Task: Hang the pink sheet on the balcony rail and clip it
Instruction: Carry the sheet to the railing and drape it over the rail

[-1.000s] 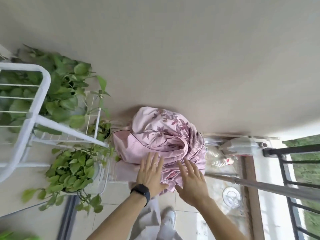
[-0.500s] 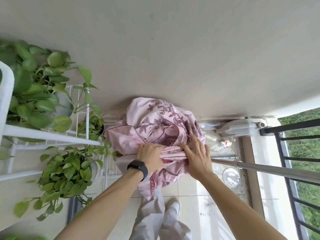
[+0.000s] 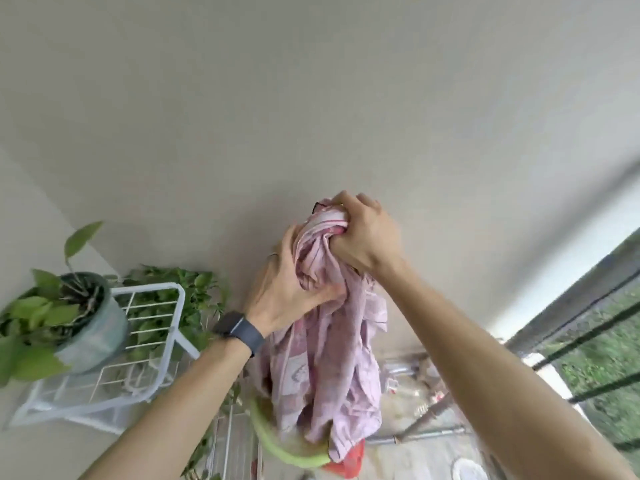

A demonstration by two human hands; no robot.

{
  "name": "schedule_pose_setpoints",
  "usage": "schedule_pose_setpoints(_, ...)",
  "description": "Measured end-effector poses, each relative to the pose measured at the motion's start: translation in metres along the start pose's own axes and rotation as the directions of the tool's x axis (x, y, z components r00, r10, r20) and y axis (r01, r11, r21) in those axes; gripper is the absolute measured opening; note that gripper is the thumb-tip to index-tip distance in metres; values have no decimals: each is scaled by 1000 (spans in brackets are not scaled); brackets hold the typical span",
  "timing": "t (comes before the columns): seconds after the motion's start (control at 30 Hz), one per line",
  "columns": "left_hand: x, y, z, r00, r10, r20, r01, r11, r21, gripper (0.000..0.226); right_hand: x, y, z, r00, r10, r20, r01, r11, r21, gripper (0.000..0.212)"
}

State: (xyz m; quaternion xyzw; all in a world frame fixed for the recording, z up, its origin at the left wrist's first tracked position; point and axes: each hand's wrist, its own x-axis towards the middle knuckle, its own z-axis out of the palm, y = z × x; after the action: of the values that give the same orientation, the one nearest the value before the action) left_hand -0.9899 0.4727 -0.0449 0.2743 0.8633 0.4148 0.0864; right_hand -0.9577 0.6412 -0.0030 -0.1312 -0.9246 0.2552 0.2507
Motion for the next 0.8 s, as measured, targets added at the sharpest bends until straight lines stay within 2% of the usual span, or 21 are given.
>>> schedule_pose_setpoints(0.03,1,21,-5,996,19,-87,-15,999,46,129,12,-17,-21,999,-28,-38,28,1000,-10,42)
schedule_pose_setpoints(0.1,13,61,-24,980,18,-196,-9,999,50,129,32,-43,-62,990,-93,-105,88,995,-55,44)
schedule_pose_setpoints(0.17,35,93,-57,974,64,-217,-37,991,127,100,46,-57,-102,977,-151,-152,135,985,-111,50)
schedule_pose_setpoints(0.27,61,136,-112,940,231,-252,-105,897,430,56,62,-58,-150,957,-199,-210,171,974,-146,58)
schedule_pose_setpoints(0.4,80,205,-161,817,475,-328,-177,746,642,44,72,-46,-188,890,-299,-344,209,938,-275,57)
schedule_pose_setpoints(0.43,83,224,-170,769,543,-338,-210,713,669,43,73,-44,-195,875,-270,-403,173,950,-261,62)
schedule_pose_setpoints(0.5,88,259,-184,685,633,-360,-280,685,672,41,76,-36,-198,907,-58,-416,31,997,-72,90)
schedule_pose_setpoints(0.53,91,273,-188,659,655,-370,-309,684,661,41,74,-34,-196,943,46,-330,-18,996,86,108)
schedule_pose_setpoints(0.57,93,285,-190,638,674,-373,-337,679,652,40,70,-33,-192,976,82,-200,-28,965,259,124)
schedule_pose_setpoints(0.6,95,294,-191,623,691,-367,-365,672,645,39,66,-30,-185,997,42,-68,-10,909,416,131)
schedule_pose_setpoints(0.63,96,299,-191,610,708,-356,-393,660,640,37,60,-27,-180,998,-24,55,-8,849,528,130)
schedule_pose_setpoints(0.73,105,293,-195,601,733,-320,-454,642,617,32,47,-22,-169,907,-208,365,-85,760,644,104)
schedule_pose_setpoints(0.77,109,287,-199,605,730,-317,-473,650,595,31,44,-22,-169,859,-239,454,-119,768,629,88)
schedule_pose_setpoints(0.8,113,279,-203,613,726,-311,-491,659,570,31,49,-19,-170,837,-210,506,-135,816,562,70)
